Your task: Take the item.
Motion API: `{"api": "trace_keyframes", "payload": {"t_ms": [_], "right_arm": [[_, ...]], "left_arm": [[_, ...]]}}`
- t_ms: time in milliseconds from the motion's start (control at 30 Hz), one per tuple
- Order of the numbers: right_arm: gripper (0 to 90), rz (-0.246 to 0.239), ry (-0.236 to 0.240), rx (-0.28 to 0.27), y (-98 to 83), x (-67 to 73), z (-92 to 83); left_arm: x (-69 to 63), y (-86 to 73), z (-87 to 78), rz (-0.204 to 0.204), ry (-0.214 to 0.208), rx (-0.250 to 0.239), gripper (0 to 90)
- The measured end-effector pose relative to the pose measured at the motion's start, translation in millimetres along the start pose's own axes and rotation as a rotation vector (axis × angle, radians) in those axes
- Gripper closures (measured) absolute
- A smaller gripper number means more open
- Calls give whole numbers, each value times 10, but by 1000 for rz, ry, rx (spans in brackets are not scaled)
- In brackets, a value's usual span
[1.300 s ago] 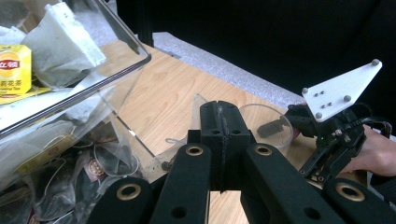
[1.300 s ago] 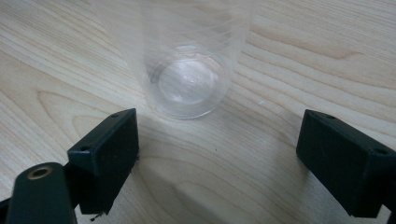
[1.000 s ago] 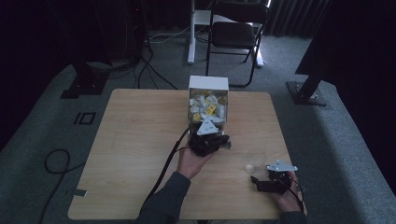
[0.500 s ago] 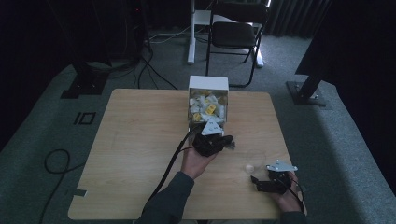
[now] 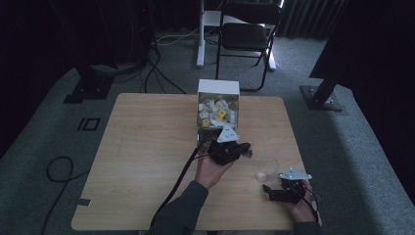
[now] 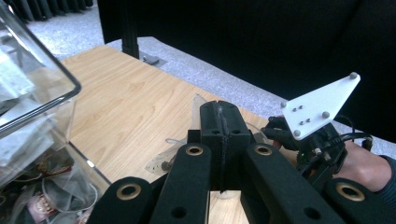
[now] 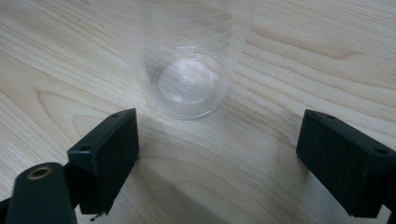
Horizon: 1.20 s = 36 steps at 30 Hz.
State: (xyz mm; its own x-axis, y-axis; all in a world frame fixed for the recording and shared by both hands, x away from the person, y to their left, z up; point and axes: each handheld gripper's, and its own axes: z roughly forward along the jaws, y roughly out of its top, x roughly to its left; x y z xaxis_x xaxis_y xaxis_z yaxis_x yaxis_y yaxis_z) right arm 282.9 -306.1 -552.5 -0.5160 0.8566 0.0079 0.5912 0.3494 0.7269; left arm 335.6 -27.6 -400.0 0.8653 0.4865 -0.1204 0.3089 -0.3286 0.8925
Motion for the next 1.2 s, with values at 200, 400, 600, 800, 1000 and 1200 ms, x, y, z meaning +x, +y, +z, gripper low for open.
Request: {"api": "trace_keyframes", "payload": {"t_ms": [200, 400, 600, 800, 1000, 1200], "right_arm": [[127, 0, 0, 0, 0, 0, 0], [127, 1, 0, 0, 0, 1, 0], [127, 1, 0, 0, 0, 0, 0], [127, 0, 0, 0, 0, 0, 0], [127, 1, 0, 0, 0, 0, 0], [126, 2, 1, 0, 0, 0, 0]], "left_arm": [[-48, 3, 63, 5, -11, 6, 900], [-113, 13, 159, 20, -22, 20, 900], [-145, 30, 234, 33, -27, 24, 900], [-178, 57, 296, 38, -34, 23, 900], [-222, 66, 376, 44, -44, 28, 900], [-276, 99, 464, 61, -44, 38, 900]]}}
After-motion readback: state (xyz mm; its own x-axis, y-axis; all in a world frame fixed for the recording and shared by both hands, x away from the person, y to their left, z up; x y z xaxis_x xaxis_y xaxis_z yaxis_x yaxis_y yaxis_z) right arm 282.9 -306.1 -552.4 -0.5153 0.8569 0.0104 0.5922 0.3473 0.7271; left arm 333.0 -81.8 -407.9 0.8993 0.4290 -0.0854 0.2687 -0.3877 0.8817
